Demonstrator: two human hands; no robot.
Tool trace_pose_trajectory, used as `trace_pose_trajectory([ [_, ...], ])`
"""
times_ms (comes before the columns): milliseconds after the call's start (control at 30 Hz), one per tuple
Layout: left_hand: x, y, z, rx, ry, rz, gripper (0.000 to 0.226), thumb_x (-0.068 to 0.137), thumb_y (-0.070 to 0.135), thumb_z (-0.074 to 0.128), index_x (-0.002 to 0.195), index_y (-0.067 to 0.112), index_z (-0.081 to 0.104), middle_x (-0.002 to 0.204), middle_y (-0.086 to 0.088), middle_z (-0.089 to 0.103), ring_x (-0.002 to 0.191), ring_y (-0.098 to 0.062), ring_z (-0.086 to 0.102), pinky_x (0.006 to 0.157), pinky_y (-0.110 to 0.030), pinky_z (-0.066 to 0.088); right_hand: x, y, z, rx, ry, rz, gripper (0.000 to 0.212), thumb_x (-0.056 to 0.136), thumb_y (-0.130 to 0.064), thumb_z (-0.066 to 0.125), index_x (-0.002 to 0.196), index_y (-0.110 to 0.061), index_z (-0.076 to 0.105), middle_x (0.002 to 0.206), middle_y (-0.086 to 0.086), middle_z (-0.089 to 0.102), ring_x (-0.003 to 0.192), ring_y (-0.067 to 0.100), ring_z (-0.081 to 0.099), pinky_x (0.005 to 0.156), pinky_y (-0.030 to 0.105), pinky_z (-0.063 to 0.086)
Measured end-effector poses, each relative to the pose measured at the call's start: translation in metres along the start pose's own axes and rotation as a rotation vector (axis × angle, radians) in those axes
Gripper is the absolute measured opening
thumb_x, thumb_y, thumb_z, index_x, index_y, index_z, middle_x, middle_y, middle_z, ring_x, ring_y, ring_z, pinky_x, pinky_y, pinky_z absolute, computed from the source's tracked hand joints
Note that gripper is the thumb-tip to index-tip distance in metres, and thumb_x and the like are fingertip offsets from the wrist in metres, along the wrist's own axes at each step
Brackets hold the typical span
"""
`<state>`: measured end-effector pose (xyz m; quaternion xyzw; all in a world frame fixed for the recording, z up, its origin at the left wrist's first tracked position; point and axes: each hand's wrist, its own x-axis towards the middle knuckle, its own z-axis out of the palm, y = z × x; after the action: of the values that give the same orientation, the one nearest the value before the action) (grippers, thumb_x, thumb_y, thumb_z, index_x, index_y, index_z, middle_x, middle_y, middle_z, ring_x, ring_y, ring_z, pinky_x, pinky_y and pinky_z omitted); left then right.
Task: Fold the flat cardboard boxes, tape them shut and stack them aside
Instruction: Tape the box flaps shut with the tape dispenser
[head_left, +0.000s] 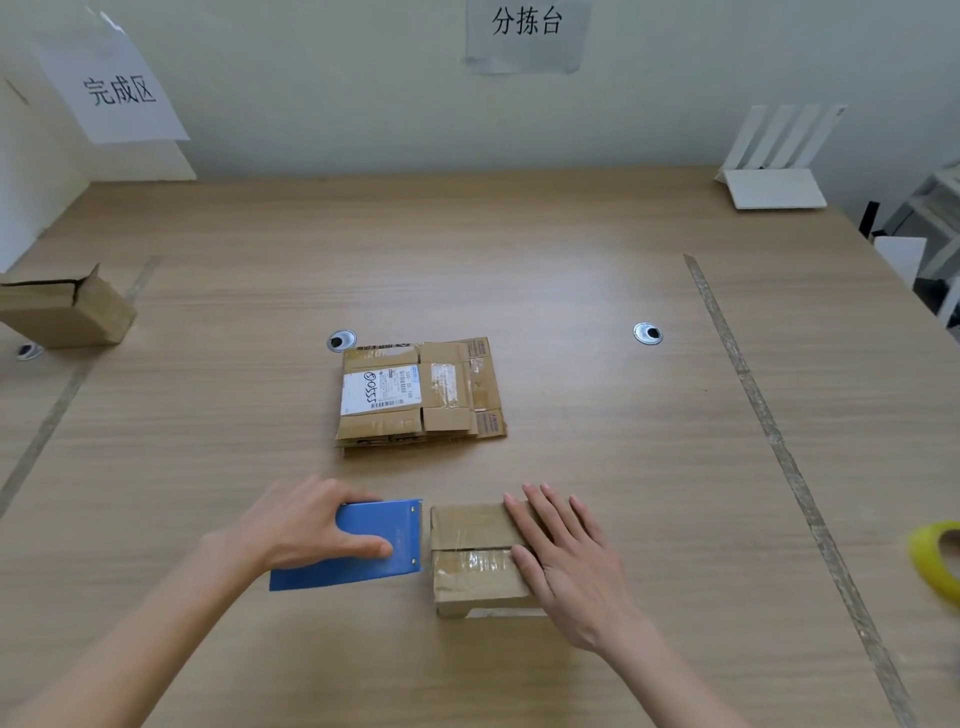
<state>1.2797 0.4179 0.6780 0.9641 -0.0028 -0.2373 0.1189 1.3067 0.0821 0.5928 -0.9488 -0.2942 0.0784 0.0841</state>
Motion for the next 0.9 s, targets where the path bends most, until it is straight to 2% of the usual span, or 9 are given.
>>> trace_pose_trajectory([
  [133,-0.006,-0.015,0.000,-0.027,-0.001,-0.028,0.056,0.062,0.092,0.051,0.115,0.073,0.052,0.088,0.024,0.067,0.081,0.003,0.059,0.070,-0.022,0.050,0.000,0.000,-0.002,-0.016,0.008,0.001,0.058,0.108,-0.052,0.017,0.162,-0.032,0.023,0.166,-0.005,0.031,0.155,0.014,0.023,0.123,0.039,0.011],
  [333,-0.009,-0.018,-0.003,-0.006,0.007,0.000,0.065,0.061,0.093,0.051,0.122,0.069,0.052,0.088,0.027,0.067,0.079,0.004,0.059,0.073,-0.023,0.051,0.000,0.002,-0.001,-0.031,-0.007,-0.015,0.059,0.108,-0.054,0.011,0.163,-0.034,0.015,0.169,-0.007,0.020,0.157,0.011,0.012,0.124,0.039,0.009],
  [500,-0.012,-0.019,0.007,-0.021,0.004,0.005,0.060,0.063,0.090,0.050,0.117,0.063,0.056,0.089,0.026,0.068,0.079,0.002,0.060,0.072,-0.025,0.052,0.000,-0.005,-0.009,-0.005,0.041,-0.044,0.058,0.109,-0.049,0.020,0.162,-0.029,0.023,0.168,-0.005,0.022,0.155,0.013,0.021,0.122,0.040,0.016],
  [567,-0.013,-0.020,0.011,-0.038,0.003,0.009,0.058,0.064,0.089,0.051,0.116,0.063,0.057,0.087,0.025,0.068,0.078,0.001,0.060,0.070,-0.023,0.050,0.001,-0.011,-0.011,0.043,0.051,-0.122,0.058,0.108,-0.034,0.033,0.163,-0.030,0.017,0.170,-0.007,0.015,0.157,0.011,0.013,0.123,0.038,0.014],
  [600,-0.013,-0.020,0.012,-0.049,0.003,0.009,0.058,0.064,0.088,0.052,0.116,0.062,0.058,0.087,0.025,0.068,0.078,0.001,0.060,0.070,-0.023,0.049,0.002,-0.014,-0.011,0.074,0.042,-0.172,0.066,0.103,-0.019,0.043,0.163,-0.031,0.016,0.171,-0.007,0.013,0.157,0.010,0.009,0.124,0.037,0.012],
  [667,-0.013,-0.020,0.014,-0.059,0.007,0.007,0.058,0.065,0.087,0.053,0.115,0.059,0.059,0.087,0.022,0.068,0.079,-0.001,0.061,0.071,-0.025,0.050,0.006,-0.027,-0.011,0.118,0.042,-0.259,0.094,0.080,0.010,0.057,0.160,-0.029,0.029,0.169,-0.006,0.020,0.156,0.012,0.015,0.126,0.033,0.012],
  [733,-0.013,-0.018,0.016,-0.049,0.011,0.012,0.056,0.066,0.085,0.053,0.111,0.054,0.061,0.085,0.018,0.068,0.077,-0.004,0.060,0.070,-0.027,0.050,0.011,-0.045,-0.010,0.195,0.022,-0.276,0.096,0.070,0.018,0.056,0.154,-0.027,0.044,0.165,-0.008,0.031,0.153,0.012,0.026,0.127,0.027,0.011],
  [800,-0.013,-0.018,0.020,-0.047,0.016,0.011,0.057,0.066,0.085,0.052,0.109,0.049,0.063,0.085,0.016,0.068,0.077,-0.006,0.060,0.071,-0.030,0.051,0.015,-0.063,-0.007,0.351,0.003,-0.202,0.076,0.080,0.009,0.051,0.148,-0.025,0.052,0.161,-0.013,0.036,0.152,0.010,0.030,0.125,0.019,0.011],
  [900,-0.016,-0.020,0.026,-0.087,0.007,-0.003,0.058,0.066,0.085,0.052,0.112,0.051,0.063,0.087,0.018,0.069,0.079,-0.004,0.061,0.073,-0.030,0.052,0.020,-0.081,-0.002,0.469,0.120,-0.013,0.048,0.096,-0.021,0.048,0.143,-0.030,0.052,0.148,-0.019,0.046,0.137,0.006,0.042,0.115,0.017,0.027],
])
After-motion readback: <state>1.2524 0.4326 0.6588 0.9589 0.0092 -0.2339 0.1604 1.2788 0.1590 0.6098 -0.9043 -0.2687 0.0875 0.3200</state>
